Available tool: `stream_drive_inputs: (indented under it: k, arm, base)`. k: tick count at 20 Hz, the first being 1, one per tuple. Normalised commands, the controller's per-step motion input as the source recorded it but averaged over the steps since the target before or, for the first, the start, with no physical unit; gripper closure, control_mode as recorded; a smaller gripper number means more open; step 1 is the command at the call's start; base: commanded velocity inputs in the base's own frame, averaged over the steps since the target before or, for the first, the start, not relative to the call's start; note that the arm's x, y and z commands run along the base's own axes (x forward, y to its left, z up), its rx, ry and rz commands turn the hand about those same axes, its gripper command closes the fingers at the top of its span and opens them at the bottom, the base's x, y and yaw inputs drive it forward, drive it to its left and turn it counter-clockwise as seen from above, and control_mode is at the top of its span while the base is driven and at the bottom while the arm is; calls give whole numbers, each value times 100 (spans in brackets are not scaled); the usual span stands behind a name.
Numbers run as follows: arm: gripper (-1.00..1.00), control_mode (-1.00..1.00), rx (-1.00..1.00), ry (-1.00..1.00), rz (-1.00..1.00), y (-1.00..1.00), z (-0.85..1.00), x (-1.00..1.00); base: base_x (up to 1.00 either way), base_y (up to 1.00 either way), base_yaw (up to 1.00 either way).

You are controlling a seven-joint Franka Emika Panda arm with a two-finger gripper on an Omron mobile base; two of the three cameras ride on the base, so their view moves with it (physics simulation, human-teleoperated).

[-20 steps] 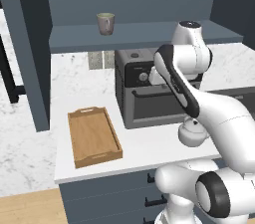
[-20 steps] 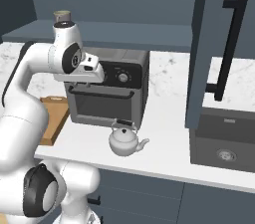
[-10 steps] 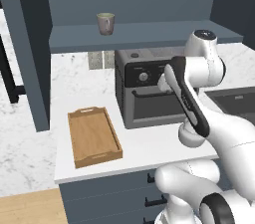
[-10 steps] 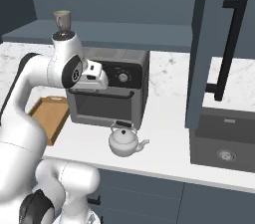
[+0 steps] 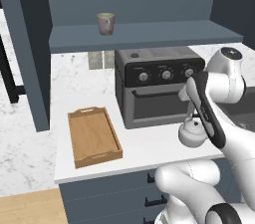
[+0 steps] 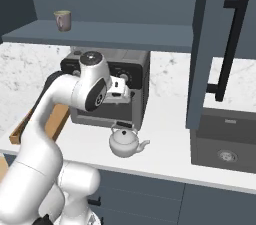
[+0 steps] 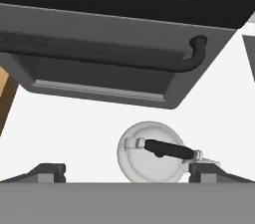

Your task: Pick the kettle from the counter and place it on the tray. Then pick the mug from the cabinet and place it on the tray. Then close the cabinet doors.

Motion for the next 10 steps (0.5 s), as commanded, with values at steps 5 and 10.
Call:
stream_drive_inputs:
  k: [5, 10]
  arm:
    - [-100, -100, 0, 0, 13, -59, -36, 13]
    - [-100, -100, 0, 11, 19, -46, -30, 0]
  base:
    - [0, 0, 0]
    - [0, 0, 0]
